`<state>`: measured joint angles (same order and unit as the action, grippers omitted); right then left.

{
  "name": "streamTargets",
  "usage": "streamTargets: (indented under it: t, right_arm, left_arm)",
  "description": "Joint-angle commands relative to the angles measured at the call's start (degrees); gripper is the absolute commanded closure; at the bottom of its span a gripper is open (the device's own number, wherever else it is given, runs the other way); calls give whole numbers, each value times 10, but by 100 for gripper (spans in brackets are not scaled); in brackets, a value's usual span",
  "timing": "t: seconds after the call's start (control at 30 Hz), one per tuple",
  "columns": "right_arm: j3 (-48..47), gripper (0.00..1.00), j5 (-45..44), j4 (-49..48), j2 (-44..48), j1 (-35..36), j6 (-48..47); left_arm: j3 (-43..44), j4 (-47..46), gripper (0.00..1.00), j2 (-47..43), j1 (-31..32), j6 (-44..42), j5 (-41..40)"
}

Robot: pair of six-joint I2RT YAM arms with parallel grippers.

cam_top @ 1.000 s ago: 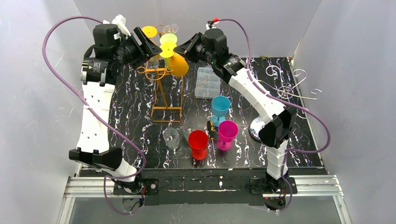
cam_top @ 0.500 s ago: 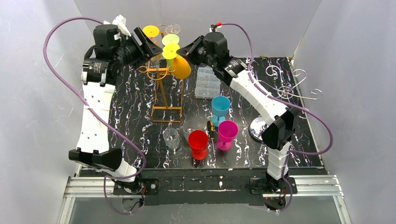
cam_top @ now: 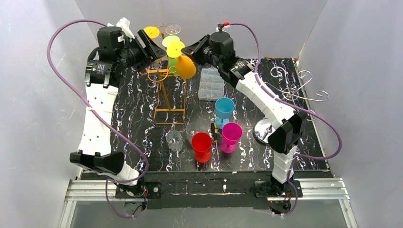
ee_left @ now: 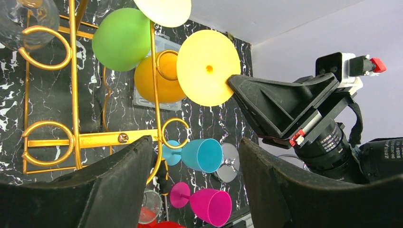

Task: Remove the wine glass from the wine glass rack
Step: Place the wine glass at the center of the board.

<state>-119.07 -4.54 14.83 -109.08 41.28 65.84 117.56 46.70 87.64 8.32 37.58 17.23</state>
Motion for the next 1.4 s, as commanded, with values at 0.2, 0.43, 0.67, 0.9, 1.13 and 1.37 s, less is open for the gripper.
streamTargets:
  t: [0.2, 0.43, 0.67, 0.9, 1.13, 1.37]
  right_arm:
    - [17, 99, -19, -33, 40, 1, 2]
    - [52, 99, -28, -26, 96, 0, -9]
    - [104, 99, -24, -39, 164, -3, -15]
    - [115, 99, 23, -43, 191, -4, -16]
    - [117, 99, 39, -45, 202, -5, -18]
    - [114, 99, 42, -45, 207, -10, -24]
  left_arm:
    - [-9, -21, 35, -17, -9, 9, 32]
    - [-17, -77, 38, -5, -9, 51, 120]
    - [-48, -137, 45, 0, -9, 103, 194]
    - [-98, -270, 46, -8, -7, 190, 268]
    - [-142, -373, 51, -12, 1, 262, 308]
    - [-180, -462, 68, -12, 6, 337, 328]
